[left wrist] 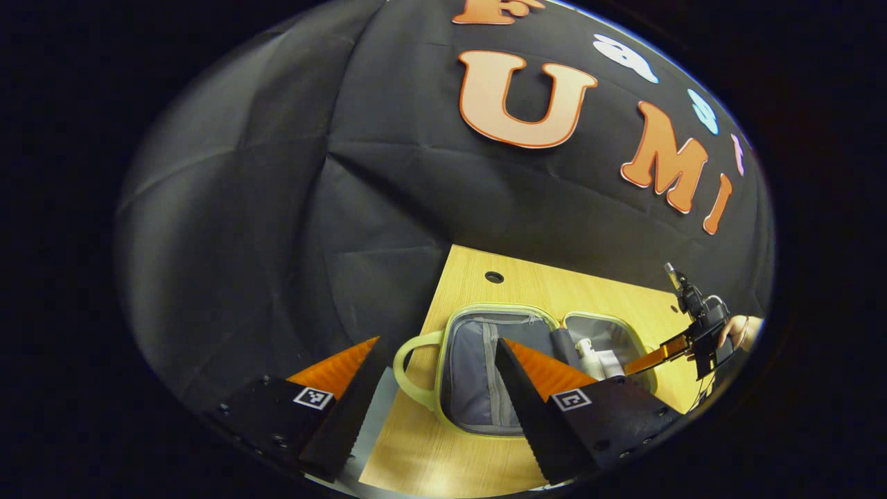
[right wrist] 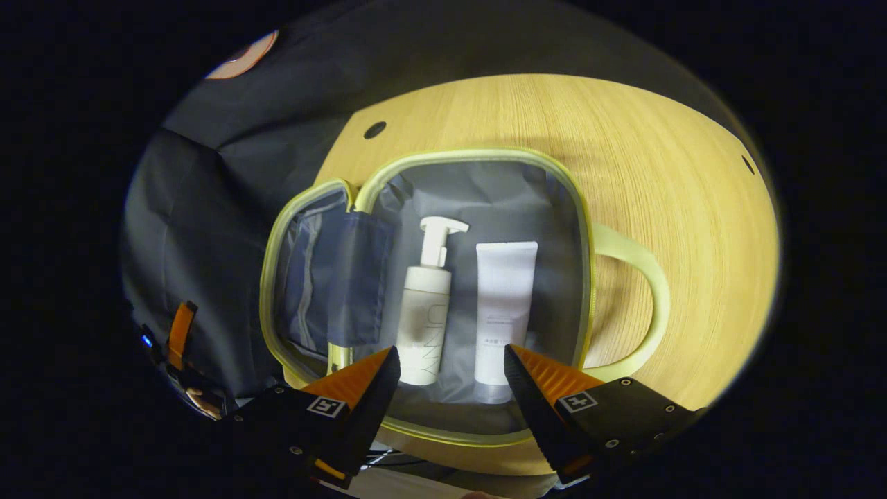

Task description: First open the suitcase, pack the skin care products into it, and then close the suitcase.

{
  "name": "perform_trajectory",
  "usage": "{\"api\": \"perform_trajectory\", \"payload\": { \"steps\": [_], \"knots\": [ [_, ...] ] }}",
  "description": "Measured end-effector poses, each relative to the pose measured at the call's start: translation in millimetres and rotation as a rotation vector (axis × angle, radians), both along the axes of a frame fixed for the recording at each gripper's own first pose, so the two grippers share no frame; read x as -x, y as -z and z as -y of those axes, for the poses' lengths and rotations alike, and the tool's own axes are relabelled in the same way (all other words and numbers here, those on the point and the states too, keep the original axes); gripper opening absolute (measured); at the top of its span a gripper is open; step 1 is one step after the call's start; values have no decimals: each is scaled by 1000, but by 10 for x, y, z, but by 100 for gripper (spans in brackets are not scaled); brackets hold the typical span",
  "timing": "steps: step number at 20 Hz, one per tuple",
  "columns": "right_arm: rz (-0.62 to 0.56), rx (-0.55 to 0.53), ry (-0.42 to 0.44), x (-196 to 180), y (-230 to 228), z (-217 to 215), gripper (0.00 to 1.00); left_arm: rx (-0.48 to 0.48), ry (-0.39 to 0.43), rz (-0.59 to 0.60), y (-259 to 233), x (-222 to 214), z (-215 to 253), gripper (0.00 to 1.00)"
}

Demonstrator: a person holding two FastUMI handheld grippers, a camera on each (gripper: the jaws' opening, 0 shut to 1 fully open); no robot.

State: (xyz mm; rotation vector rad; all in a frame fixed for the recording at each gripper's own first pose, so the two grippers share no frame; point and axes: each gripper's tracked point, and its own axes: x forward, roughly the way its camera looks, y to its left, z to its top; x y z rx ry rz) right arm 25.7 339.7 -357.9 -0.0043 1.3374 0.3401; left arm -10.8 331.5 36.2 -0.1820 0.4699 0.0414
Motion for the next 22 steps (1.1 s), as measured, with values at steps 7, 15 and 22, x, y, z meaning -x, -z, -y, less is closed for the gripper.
{"api": "perform_trajectory", "payload": {
  "steps": [7,15,22],
  "knots": [
    [250,-51,-42,-77,-615,-32,95,186,5,-10,418,-320,-314,98],
    [675,-90,7,-254,-1646,105,95,502,10,-167,1355,-693,-549,99],
    [700,-47,56,-134,-1825,346,95,930,-58,-110,1630,-993,-510,97]
  ]
}}
